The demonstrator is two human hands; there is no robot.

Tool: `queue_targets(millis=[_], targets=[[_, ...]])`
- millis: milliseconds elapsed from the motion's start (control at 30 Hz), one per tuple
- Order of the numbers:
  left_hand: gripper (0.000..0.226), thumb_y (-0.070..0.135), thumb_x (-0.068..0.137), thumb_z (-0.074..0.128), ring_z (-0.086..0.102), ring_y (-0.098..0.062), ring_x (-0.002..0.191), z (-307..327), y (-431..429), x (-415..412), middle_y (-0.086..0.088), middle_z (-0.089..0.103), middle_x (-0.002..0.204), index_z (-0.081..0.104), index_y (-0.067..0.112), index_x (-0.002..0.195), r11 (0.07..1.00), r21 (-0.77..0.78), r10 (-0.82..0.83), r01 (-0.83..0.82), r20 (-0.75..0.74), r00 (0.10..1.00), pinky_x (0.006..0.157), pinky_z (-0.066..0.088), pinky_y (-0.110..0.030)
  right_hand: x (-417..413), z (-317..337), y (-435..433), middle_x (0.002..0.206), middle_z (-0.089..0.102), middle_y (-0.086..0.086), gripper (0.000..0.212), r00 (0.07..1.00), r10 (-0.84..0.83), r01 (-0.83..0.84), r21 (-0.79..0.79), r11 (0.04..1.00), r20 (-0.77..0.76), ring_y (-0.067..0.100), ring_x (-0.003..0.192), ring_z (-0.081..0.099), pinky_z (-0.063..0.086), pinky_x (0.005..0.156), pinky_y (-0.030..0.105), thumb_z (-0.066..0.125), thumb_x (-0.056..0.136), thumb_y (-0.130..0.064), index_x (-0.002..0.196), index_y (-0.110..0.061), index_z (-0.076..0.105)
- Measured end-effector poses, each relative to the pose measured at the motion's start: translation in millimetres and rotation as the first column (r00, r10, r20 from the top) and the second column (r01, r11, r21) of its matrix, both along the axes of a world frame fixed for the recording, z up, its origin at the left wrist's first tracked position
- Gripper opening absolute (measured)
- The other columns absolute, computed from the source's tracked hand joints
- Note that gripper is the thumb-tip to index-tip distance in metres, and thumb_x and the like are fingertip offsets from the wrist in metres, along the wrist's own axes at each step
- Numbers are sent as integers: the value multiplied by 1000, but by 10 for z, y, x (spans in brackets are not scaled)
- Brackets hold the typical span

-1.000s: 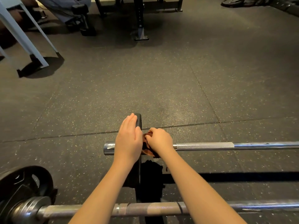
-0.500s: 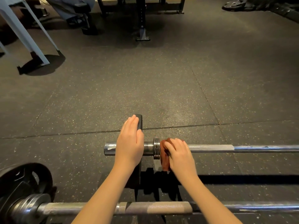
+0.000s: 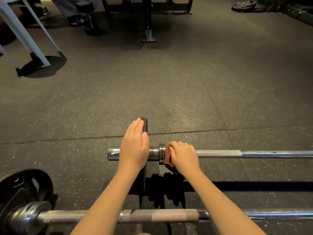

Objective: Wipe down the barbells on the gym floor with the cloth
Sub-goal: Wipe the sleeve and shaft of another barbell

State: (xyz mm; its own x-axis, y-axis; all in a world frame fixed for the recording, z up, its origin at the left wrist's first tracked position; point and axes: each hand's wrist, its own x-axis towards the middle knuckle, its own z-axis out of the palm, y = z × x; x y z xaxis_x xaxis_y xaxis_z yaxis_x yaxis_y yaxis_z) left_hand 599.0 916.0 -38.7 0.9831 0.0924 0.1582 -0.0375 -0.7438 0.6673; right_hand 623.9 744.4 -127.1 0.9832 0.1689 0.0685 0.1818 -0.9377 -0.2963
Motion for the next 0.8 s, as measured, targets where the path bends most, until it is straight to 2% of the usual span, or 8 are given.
queue_targets(millis=[67, 133, 233, 300, 467, 633, 733, 800], targets=[[58, 29, 94, 23, 22, -16, 145, -17, 4, 30, -5, 31, 155, 35, 5, 146, 1000, 6, -3, 3, -3, 1000, 118, 12, -26, -51, 55, 92, 107, 63, -3, 26, 999, -38, 39, 50, 998, -16, 23, 102, 55, 34, 92, 37, 37, 102, -29, 116, -22, 58], [60, 32, 93, 23, 22, -17, 144, -35, 7, 38, -6, 32, 154, 38, 5, 145, 1000, 23, 8, -9, 7, 1000, 120, 15, -32, -192, 45, 83, 112, 63, -1, 24, 1000, 1, -3, 143, 990, 15, 24, 105, 53, 34, 96, 37, 46, 100, -21, 120, -19, 59], [61, 37, 92, 23, 29, -17, 138, -56, 25, -9, -5, 40, 147, 45, 6, 141, 998, 41, 41, -42, 26, 999, 116, 24, -37, -184, 182, -74, 114, 63, 3, 25, 990, 104, -82, 215, 973, -95, 27, 106, 53, 39, 92, 36, 47, 98, -13, 120, -16, 60], [60, 37, 93, 23, 33, -16, 135, -42, 29, -48, -3, 41, 144, 44, 7, 141, 998, 36, 45, -45, 12, 999, 113, 28, -37, -142, 365, -124, 113, 63, 5, 24, 977, 98, -42, 285, 958, -188, 27, 106, 55, 41, 88, 35, 46, 99, -15, 120, -17, 58], [50, 27, 104, 30, 16, -12, 145, 21, 175, -87, 2, 19, 159, 23, 15, 152, 995, 89, -33, 47, -154, 987, 119, 14, -33, -197, 813, -59, 114, 64, 7, 20, 956, 55, 81, 440, 894, -289, 24, 105, 59, 39, 77, 27, 49, 100, -20, 120, -16, 51], [50, 31, 104, 27, 10, -14, 148, 223, 377, -226, 7, 15, 160, 20, 22, 153, 984, 125, -88, 130, -300, 950, 120, 10, -39, -346, 1302, 116, 114, 64, 5, 20, 970, 81, 45, 501, 864, -228, 22, 105, 59, 46, 87, 31, 50, 100, -23, 120, -17, 49], [49, 31, 104, 27, 11, -15, 147, 272, 442, -266, 8, 21, 159, 24, 24, 152, 986, 80, -114, 147, -321, 940, 120, 12, -42, -379, 1476, 235, 107, 65, 2, 18, 980, 107, -5, 513, 858, -169, 21, 101, 60, 46, 84, 31, 52, 99, -23, 116, -18, 51], [48, 31, 104, 31, 19, -12, 145, 255, 509, -309, 6, 27, 156, 28, 22, 150, 993, -10, -115, 117, -281, 953, 119, 16, -40, -342, 1539, 331, 102, 64, 0, 16, 983, 121, -32, 520, 853, -139, 18, 96, 60, 42, 76, 24, 54, 98, -22, 114, -20, 53]])
